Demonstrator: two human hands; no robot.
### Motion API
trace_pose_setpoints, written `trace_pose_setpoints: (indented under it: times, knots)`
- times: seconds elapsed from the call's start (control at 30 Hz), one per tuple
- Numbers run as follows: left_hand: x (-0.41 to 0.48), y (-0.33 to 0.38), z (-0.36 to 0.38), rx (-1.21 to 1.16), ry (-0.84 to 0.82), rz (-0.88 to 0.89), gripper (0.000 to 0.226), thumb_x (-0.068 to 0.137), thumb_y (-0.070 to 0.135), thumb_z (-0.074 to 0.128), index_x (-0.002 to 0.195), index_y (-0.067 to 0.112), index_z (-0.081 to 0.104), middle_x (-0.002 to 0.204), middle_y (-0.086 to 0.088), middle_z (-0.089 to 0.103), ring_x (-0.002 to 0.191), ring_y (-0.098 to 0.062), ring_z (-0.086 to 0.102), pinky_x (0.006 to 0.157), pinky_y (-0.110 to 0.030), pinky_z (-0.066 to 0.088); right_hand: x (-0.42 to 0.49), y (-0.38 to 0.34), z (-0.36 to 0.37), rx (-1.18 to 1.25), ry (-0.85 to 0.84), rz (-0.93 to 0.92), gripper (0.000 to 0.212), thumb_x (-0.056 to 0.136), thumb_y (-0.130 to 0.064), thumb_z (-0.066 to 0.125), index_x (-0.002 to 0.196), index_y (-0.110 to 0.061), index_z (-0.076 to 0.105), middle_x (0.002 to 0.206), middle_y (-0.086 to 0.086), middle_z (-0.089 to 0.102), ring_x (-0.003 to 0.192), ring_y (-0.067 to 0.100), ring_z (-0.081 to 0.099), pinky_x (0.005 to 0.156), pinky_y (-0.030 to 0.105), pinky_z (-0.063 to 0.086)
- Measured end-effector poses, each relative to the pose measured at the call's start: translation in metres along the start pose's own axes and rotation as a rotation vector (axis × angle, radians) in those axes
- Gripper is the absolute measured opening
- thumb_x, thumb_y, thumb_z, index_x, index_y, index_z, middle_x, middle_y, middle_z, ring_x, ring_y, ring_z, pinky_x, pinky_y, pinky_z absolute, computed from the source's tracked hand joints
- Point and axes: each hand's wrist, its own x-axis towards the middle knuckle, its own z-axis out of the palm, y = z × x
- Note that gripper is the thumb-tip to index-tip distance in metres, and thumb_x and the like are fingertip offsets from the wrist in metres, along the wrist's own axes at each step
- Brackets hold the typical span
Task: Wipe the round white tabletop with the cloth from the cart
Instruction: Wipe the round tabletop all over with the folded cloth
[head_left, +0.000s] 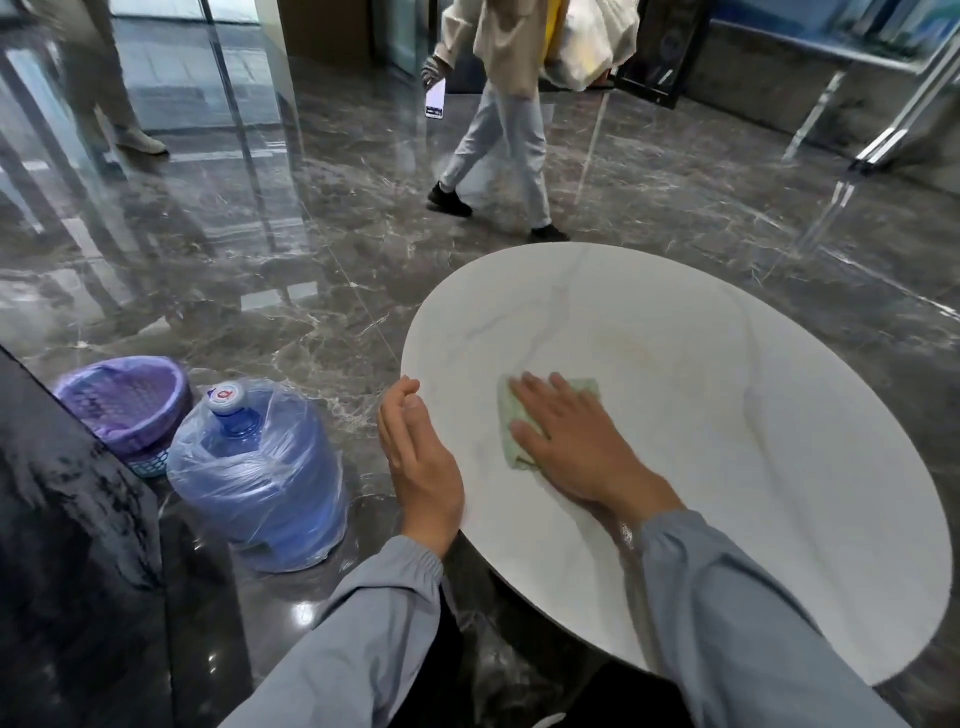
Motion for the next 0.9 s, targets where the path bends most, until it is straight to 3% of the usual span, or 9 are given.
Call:
trace_pose_setpoints:
  times: [0.1, 0.2, 0.37, 0.43, 0.5, 0.6, 0.7, 0.77, 0.9]
  knots:
    - [0.000, 0.002, 0.000, 0.019, -0.005, -0.004, 0.046, 0.105, 0.045, 0.028, 0.133, 0.020, 0.055, 0.133, 0.000, 0.057, 0.130, -0.019, 0.050, 0.106, -0.026, 0.041, -0.008, 0.062, -0.013, -0.041, 0.058, 0.286, 0.063, 0.109, -0.054, 0.023, 0.166, -0.034, 0.007, 0.174, -0.009, 0.004, 0.160, 0.024, 0.002, 0.127, 0.047, 0.007]
    - [-0.001, 0.003, 0.001, 0.006, 0.017, -0.004, 0.046, 0.105, 0.044, 0.029, 0.134, 0.020, 0.055, 0.134, 0.001, 0.058, 0.130, -0.017, 0.050, 0.106, -0.022, 0.040, -0.003, 0.062, -0.017, -0.014, 0.032, 0.420, 0.063, 0.109, -0.053, 0.020, 0.166, -0.032, 0.004, 0.174, -0.009, -0.002, 0.160, 0.027, -0.004, 0.126, 0.051, 0.001]
    - [0.001, -0.001, 0.000, -0.012, 0.057, -0.008, 0.045, 0.104, 0.049, 0.029, 0.133, 0.025, 0.055, 0.134, 0.003, 0.058, 0.132, -0.016, 0.051, 0.113, -0.037, 0.040, 0.021, -0.041, 0.005, -0.083, -0.022, 0.035, 0.064, 0.107, -0.054, 0.015, 0.165, -0.032, -0.002, 0.173, -0.011, -0.007, 0.159, 0.025, -0.012, 0.126, 0.052, -0.006]
    - [0.002, -0.001, 0.000, -0.025, 0.076, -0.007, 0.041, 0.104, 0.045, 0.031, 0.132, 0.028, 0.055, 0.135, 0.003, 0.058, 0.131, -0.014, 0.052, 0.114, -0.037, 0.040, 0.018, -0.074, 0.014, -0.093, -0.046, -0.156, 0.070, 0.100, -0.062, 0.005, 0.165, -0.036, 0.001, 0.173, -0.014, -0.006, 0.159, 0.020, -0.013, 0.127, 0.049, -0.008]
    - [0.002, -0.001, 0.000, -0.047, 0.084, -0.029, 0.039, 0.105, 0.042, 0.031, 0.133, 0.029, 0.054, 0.138, 0.003, 0.057, 0.132, -0.012, 0.052, 0.114, -0.035, 0.040, 0.019, -0.075, 0.014, -0.070, -0.058, -0.244, 0.068, 0.101, -0.065, 0.010, 0.165, -0.041, 0.005, 0.173, -0.017, -0.002, 0.159, 0.014, -0.011, 0.127, 0.045, -0.007]
    - [0.002, 0.003, 0.000, -0.043, 0.101, -0.035, 0.038, 0.109, 0.035, 0.033, 0.137, 0.022, 0.055, 0.140, -0.002, 0.057, 0.133, -0.016, 0.051, 0.112, -0.030, 0.040, 0.032, -0.029, 0.004, -0.030, -0.005, -0.114, 0.063, 0.108, -0.058, 0.027, 0.165, -0.042, 0.006, 0.173, -0.016, 0.002, 0.160, 0.015, -0.005, 0.127, 0.042, -0.002]
    - [0.001, 0.006, -0.001, -0.033, 0.094, -0.046, 0.036, 0.112, 0.031, 0.033, 0.139, 0.020, 0.054, 0.140, -0.005, 0.057, 0.131, -0.017, 0.051, 0.104, -0.017, 0.040, 0.041, 0.024, -0.011, -0.043, 0.029, 0.163, 0.063, 0.108, -0.056, 0.024, 0.165, -0.037, 0.006, 0.174, -0.010, 0.002, 0.160, 0.021, -0.002, 0.126, 0.045, 0.002]
    - [0.000, 0.007, 0.000, -0.031, 0.083, -0.046, 0.041, 0.108, 0.039, 0.032, 0.139, 0.023, 0.053, 0.139, -0.003, 0.057, 0.131, -0.017, 0.052, 0.105, -0.023, 0.042, 0.045, 0.028, -0.015, -0.034, 0.004, 0.265, 0.063, 0.108, -0.055, 0.020, 0.166, -0.035, 0.003, 0.174, -0.011, -0.003, 0.160, 0.023, -0.006, 0.126, 0.049, -0.002]
    - [0.000, 0.005, 0.000, -0.048, 0.093, -0.042, 0.045, 0.104, 0.041, 0.031, 0.140, 0.022, 0.053, 0.141, 0.000, 0.055, 0.132, -0.011, 0.050, 0.108, -0.020, 0.040, 0.050, -0.036, -0.002, -0.100, -0.033, 0.058, 0.062, 0.109, -0.051, 0.018, 0.165, -0.034, -0.003, 0.173, -0.012, -0.009, 0.159, 0.025, -0.012, 0.126, 0.052, -0.005]
